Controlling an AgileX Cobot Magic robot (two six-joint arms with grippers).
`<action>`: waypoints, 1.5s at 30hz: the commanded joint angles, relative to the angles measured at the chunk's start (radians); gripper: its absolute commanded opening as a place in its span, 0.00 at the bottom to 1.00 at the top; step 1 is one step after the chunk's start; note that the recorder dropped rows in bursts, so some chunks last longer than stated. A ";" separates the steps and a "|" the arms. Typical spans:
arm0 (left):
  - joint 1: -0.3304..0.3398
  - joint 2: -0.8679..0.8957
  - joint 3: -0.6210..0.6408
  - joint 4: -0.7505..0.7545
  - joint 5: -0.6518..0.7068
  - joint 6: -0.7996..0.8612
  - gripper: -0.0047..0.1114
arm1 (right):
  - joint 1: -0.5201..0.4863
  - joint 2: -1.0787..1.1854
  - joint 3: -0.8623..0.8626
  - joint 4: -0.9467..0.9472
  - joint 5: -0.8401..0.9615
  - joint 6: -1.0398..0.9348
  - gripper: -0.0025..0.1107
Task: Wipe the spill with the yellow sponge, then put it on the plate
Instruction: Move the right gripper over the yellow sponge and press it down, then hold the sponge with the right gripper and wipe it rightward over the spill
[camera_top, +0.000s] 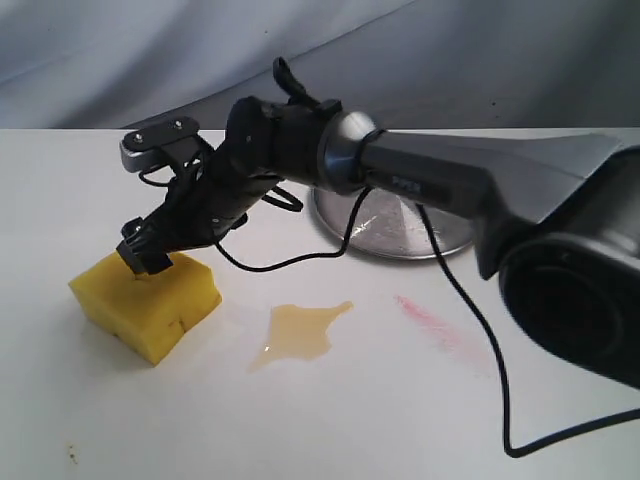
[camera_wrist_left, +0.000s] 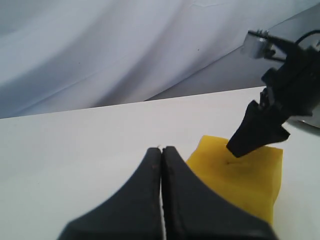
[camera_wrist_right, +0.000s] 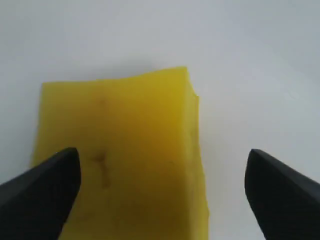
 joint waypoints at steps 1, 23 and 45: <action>-0.001 -0.003 0.000 0.001 -0.007 0.000 0.04 | 0.001 0.108 -0.098 -0.130 0.103 0.081 0.74; -0.001 -0.003 0.000 0.001 -0.007 0.000 0.04 | 0.007 -0.112 0.034 -0.159 0.261 0.181 0.02; -0.001 -0.003 0.000 0.001 -0.007 0.000 0.04 | -0.115 -0.601 0.853 -0.340 0.078 0.303 0.02</action>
